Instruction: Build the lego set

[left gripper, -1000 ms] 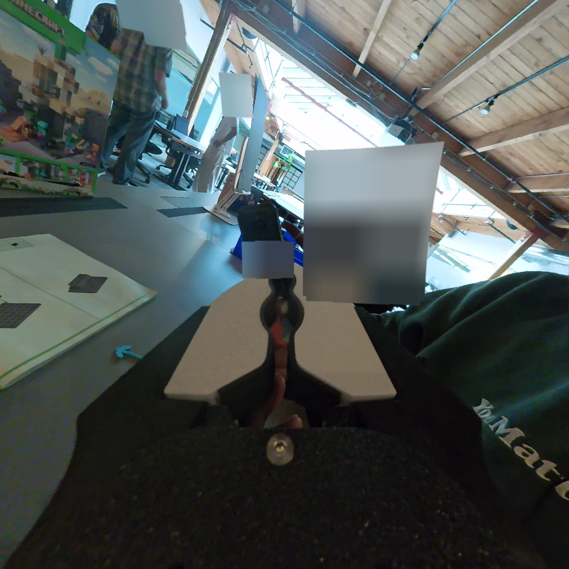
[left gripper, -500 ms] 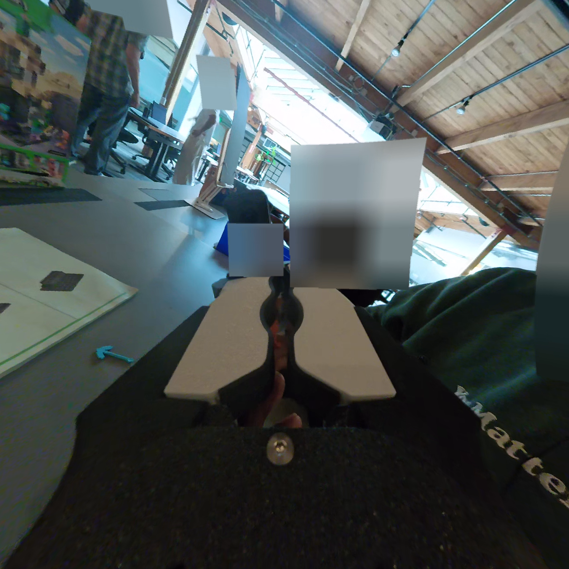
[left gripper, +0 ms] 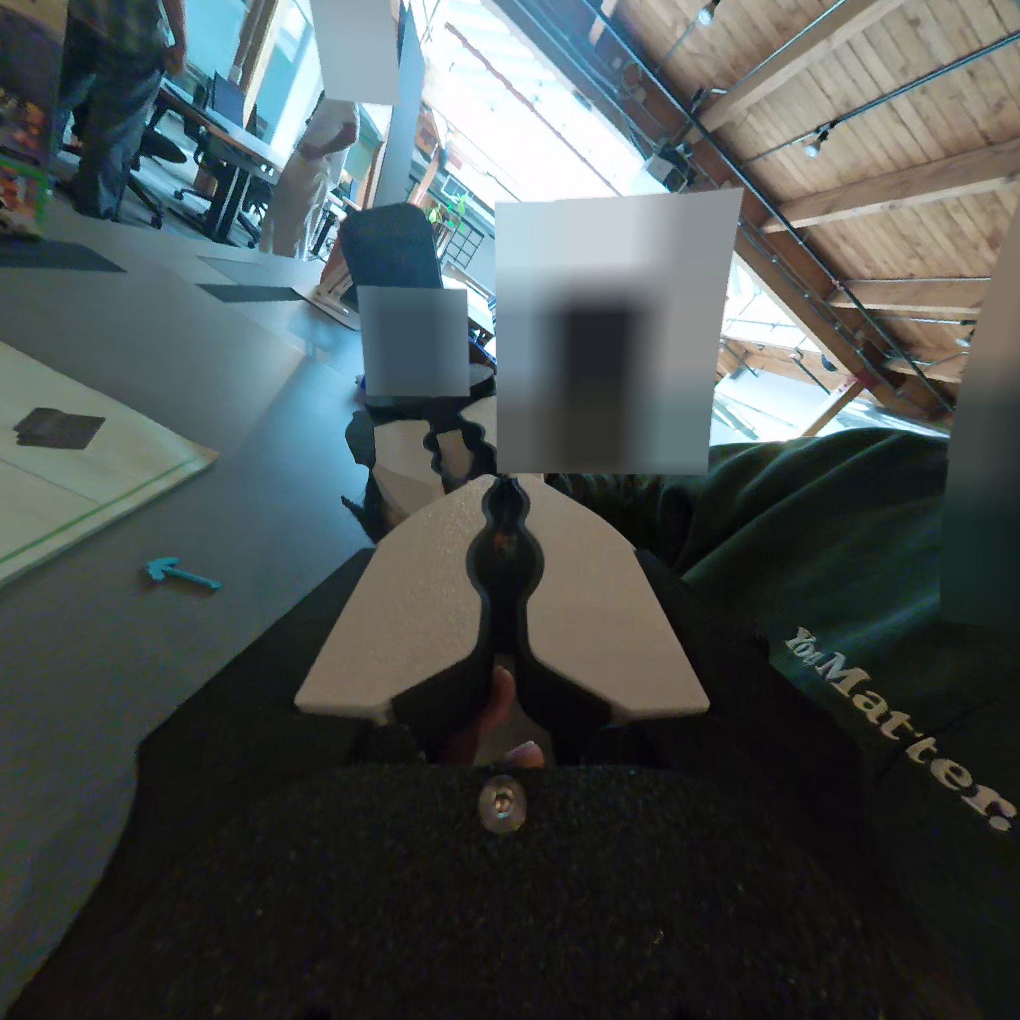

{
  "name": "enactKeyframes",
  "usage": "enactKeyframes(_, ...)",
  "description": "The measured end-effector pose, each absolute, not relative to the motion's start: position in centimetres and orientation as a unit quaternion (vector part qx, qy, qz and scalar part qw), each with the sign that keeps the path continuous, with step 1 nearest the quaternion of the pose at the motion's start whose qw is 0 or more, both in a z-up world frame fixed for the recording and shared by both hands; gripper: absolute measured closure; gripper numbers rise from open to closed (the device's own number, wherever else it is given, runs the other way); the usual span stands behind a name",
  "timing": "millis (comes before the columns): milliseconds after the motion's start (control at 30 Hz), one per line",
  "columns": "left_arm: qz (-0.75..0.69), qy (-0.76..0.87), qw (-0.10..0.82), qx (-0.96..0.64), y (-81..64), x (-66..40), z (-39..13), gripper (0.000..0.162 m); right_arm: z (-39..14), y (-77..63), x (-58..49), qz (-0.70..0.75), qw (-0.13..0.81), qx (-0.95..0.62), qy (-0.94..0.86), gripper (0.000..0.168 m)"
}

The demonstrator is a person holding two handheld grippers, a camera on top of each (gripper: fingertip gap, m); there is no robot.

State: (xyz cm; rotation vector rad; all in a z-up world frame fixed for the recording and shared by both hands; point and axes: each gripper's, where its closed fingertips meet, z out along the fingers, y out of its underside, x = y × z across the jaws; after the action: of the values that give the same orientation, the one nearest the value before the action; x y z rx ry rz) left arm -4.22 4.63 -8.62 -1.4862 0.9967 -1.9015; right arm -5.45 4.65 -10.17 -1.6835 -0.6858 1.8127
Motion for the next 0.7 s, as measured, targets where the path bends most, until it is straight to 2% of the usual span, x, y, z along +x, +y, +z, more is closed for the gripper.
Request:
enactKeyframes(467, -0.735, 0.391, 0.181, -0.524, 2.5, -4.4, -9.5, 0.159, -11.2, 2.1, -5.5, 0.696, 0.134, -0.628, -0.322, 0.151)
enactKeyframes(700, -0.748, 0.423, 0.142, -0.491, 0.5, -5.0, -9.4, 0.16, -11.2, 0.2, -5.9, 0.702, 0.092, -0.609, -0.358, 0.152)
